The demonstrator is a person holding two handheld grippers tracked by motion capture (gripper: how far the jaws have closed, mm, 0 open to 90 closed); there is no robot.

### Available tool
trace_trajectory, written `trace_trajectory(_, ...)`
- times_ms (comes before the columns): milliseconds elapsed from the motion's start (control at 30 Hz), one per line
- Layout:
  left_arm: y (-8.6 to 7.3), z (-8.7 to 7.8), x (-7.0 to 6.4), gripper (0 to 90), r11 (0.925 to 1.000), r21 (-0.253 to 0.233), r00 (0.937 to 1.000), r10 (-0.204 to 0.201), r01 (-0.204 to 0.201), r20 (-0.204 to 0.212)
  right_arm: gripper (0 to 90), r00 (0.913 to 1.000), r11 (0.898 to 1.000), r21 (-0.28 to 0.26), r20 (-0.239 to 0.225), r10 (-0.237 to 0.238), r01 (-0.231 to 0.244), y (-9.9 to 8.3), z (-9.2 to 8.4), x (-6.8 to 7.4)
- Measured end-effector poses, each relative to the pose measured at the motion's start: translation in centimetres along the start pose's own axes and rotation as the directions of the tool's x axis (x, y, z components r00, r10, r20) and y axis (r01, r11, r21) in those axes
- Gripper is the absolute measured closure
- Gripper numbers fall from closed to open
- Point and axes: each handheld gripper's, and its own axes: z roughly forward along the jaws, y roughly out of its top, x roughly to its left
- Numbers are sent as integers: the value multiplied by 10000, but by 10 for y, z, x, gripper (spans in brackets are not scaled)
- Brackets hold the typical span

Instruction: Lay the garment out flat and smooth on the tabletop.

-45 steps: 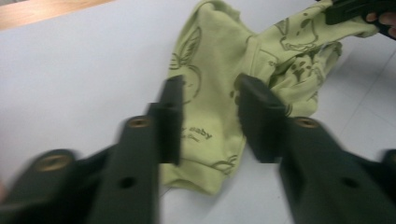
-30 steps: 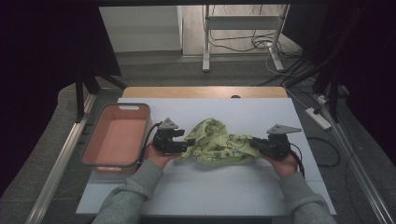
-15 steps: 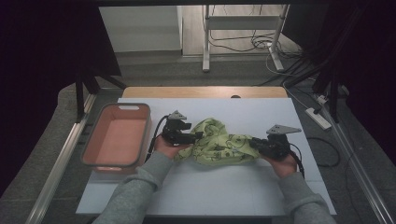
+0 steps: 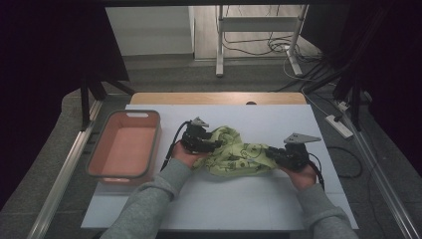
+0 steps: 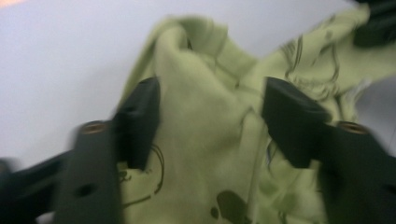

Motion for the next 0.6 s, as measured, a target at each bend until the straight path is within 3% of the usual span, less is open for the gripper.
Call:
trace_trajectory(67, -2, 0, 0, 692, 9997, 130, 9998, 200, -200, 2, 801, 10000, 10000, -9, -45, 27, -27, 0, 0, 0)
trace_trajectory(133, -3, -3, 1, 793, 9995, 163, 9996, 261, -263, 113, 801, 10000, 10000, 3, -76, 35, -35, 0, 0, 0)
trace_trajectory(333, -11, -19, 3, 812, 9996, 21, 9990, 289, -288, -352, 804, 9998, 10000, -7, -171, 71, -71, 0, -2, 0)
trace_trajectory(600, -23, -47, 0, 812, 9989, -315, 9984, 344, -359, -446, 810, 9993, 9998, 81, -330, -168, 171, -4, -8, 7)
